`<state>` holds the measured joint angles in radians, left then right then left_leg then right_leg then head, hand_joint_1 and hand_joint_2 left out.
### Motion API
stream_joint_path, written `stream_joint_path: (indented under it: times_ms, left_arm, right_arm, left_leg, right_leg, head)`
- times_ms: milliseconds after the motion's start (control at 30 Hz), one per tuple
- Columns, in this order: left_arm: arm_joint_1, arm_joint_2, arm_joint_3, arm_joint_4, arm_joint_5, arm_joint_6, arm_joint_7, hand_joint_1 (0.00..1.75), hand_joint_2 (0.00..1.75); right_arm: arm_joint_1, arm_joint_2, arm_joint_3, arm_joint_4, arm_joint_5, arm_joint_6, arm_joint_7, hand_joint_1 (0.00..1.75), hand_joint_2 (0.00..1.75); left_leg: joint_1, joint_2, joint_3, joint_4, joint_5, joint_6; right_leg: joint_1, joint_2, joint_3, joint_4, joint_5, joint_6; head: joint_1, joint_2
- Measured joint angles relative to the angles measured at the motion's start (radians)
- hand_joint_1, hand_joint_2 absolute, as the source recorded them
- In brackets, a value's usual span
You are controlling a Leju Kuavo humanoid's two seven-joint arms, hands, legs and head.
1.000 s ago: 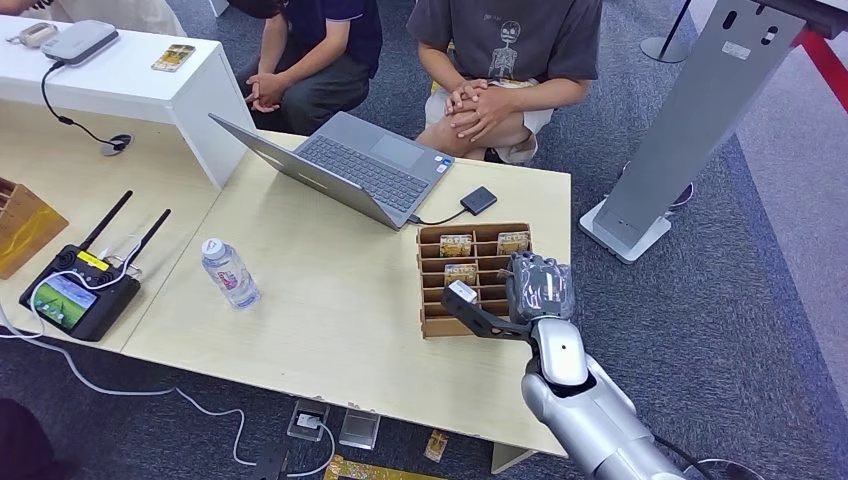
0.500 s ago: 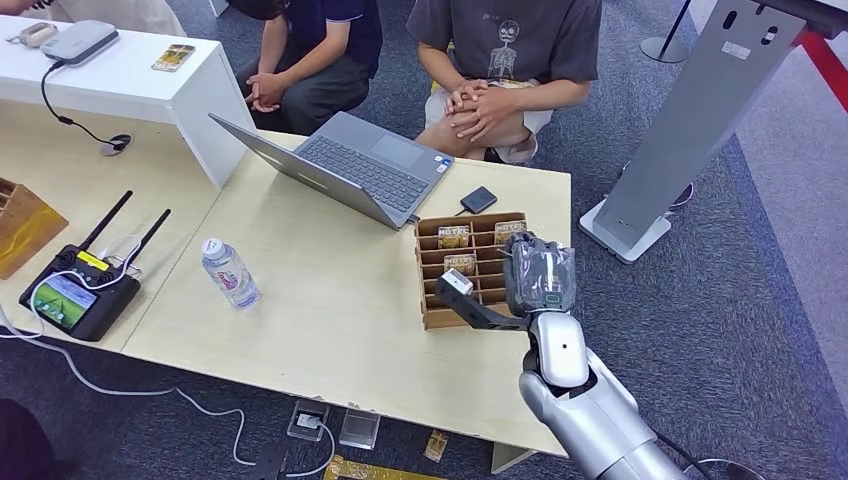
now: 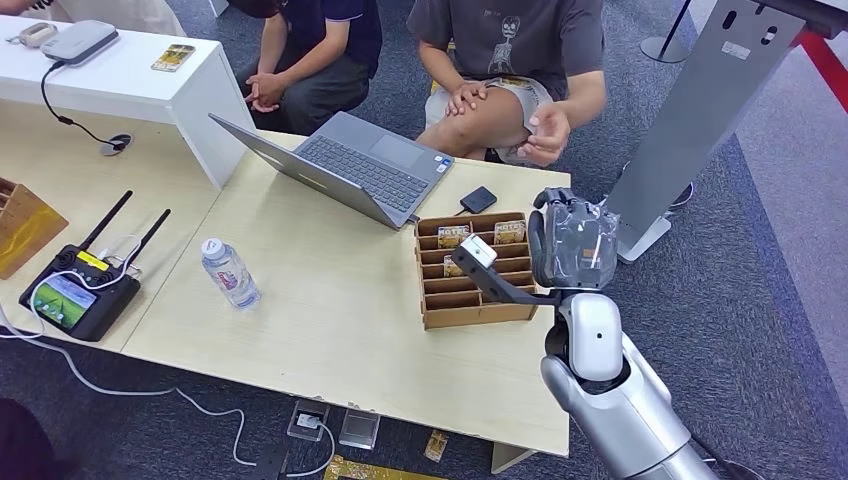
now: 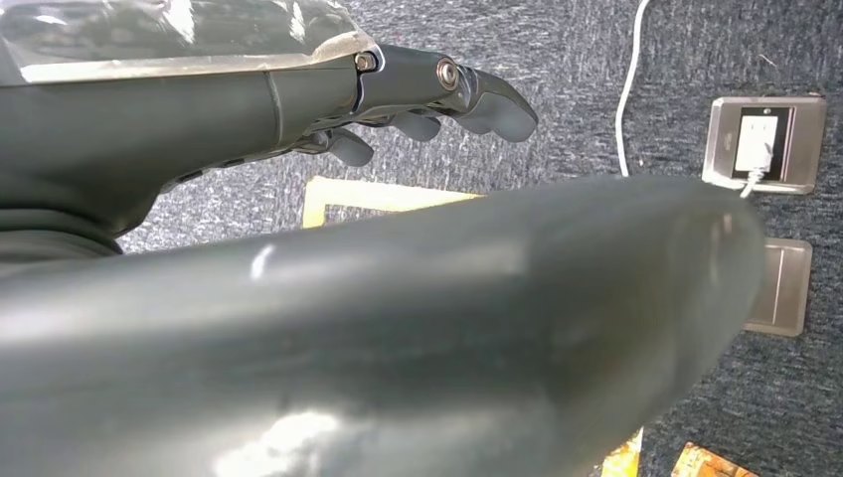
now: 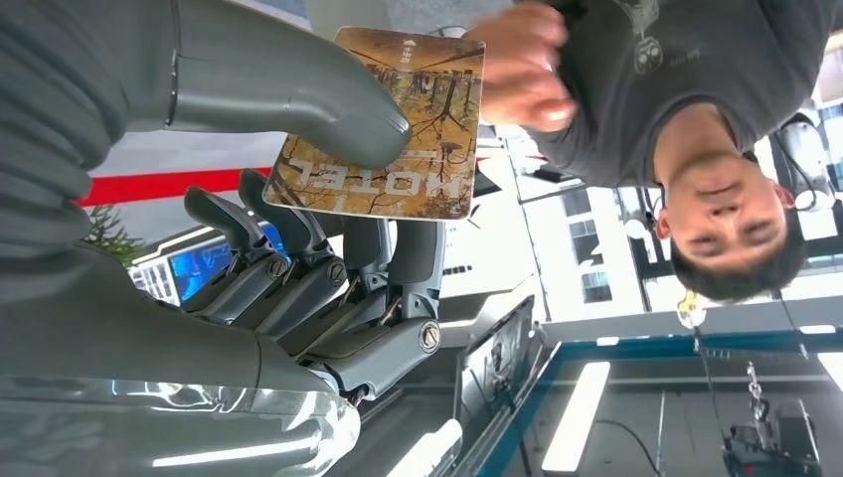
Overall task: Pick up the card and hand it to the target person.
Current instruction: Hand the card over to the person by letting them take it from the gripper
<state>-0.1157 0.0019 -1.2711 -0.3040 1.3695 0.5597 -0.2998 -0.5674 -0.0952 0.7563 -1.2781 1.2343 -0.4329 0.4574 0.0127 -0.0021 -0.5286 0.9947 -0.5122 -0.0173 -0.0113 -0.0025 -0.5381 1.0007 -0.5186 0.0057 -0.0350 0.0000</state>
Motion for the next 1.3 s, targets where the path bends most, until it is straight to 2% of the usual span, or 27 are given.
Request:
stream_joint_path:
  times_ms: [233,367,667,867,900,967,1000,1033,1100,1300]
  left_arm:
    - [0.0,0.0,0.0,0.0,-0.012,-0.008,0.0,0.0,0.0]
    - [-0.001,0.0,0.0,0.0,-0.027,-0.014,0.0,0.0,0.0]
    - [-0.002,0.0,0.0,0.0,-0.041,-0.009,0.003,0.0,0.0]
    - [-0.002,0.0,0.0,0.0,-0.04,-0.001,0.005,0.0,0.0]
    - [-0.002,0.0,0.0,0.0,-0.039,0.002,0.007,0.0,0.0]
    - [-0.002,-0.001,0.0,0.0,-0.035,0.007,0.011,0.0,0.0]
    - [-0.002,-0.001,0.0,0.0,-0.032,0.009,0.013,0.0,0.0]
    - [-0.002,-0.002,0.0,0.0,-0.029,0.01,0.015,0.0,0.0]
    - [-0.002,-0.002,0.0,0.0,-0.025,0.008,0.019,0.0,0.0]
    - [-0.003,0.001,0.0,0.0,-0.02,-0.012,0.031,0.0,0.0]
  right_arm:
    - [-0.021,-0.01,-0.02,-0.029,0.0,0.02,-0.006,1.69,1.75]
    - [-0.08,-0.011,-0.023,-0.003,-0.014,0.045,-0.021,1.64,1.75]
    - [-0.209,0.004,-0.008,0.194,0.013,0.011,-0.05,1.6,1.75]
    - [-0.248,0.029,0.015,0.322,0.024,0.011,-0.064,1.41,1.75]
    - [-0.252,0.034,0.02,0.342,0.024,0.012,-0.068,1.27,1.75]
    - [-0.259,0.044,0.03,0.382,0.023,0.015,-0.075,0.75,1.75]
    - [-0.262,0.05,0.035,0.401,0.022,0.016,-0.078,0.42,1.75]
    - [-0.266,0.055,0.04,0.42,0.021,0.017,-0.081,0.2,1.75]
    - [-0.271,0.066,0.05,0.456,0.017,0.017,-0.087,0.0,1.75]
    - [-0.285,0.104,0.073,0.54,-0.026,0.001,-0.102,0.0,1.75]
  left_leg:
    - [0.0,0.0,0.0,0.0,0.0,0.0]
    - [0.0,0.0,-0.001,0.0,0.0,0.0]
    - [0.0,-0.001,-0.002,0.0,0.0,0.0]
    - [0.0,-0.001,-0.002,0.0,0.0,0.0]
    - [0.0,-0.001,-0.002,0.0,0.0,0.0]
    - [0.0,-0.001,-0.002,0.0,0.0,0.0]
    - [0.0,-0.001,-0.002,0.0,0.0,0.0]
    - [0.0,-0.001,-0.002,0.0,0.0,0.0]
    - [0.0,-0.001,-0.002,0.0,0.0,0.0]
    - [0.0,-0.001,-0.002,0.0,0.0,0.0]
  right_leg:
    - [0.0,0.0,0.0,0.0,0.0,0.0]
    - [0.0,0.0,0.0,0.0,0.0,0.0]
    - [0.0,-0.001,0.0,0.0,0.0,0.0]
    - [0.0,-0.001,0.0,0.0,0.0,0.0]
    - [0.0,-0.001,0.0,0.0,0.0,0.0]
    - [0.0,-0.001,0.0,0.0,0.0,0.0]
    - [0.0,-0.001,0.0,0.0,0.0,0.0]
    - [0.0,-0.001,0.0,0.0,0.0,0.0]
    - [0.0,-0.001,-0.001,0.001,0.0,0.0]
    - [0.0,-0.001,-0.001,0.001,0.0,0.0]
  head:
    - [0.0,0.0]
    - [0.0,0.0]
    - [0.0,0.0]
    - [0.0,0.0]
    - [0.0,0.0]
    - [0.0,0.0]
    - [0.0,0.0]
    - [0.0,0.0]
    - [0.0,0.0]
    - [0.0,0.0]
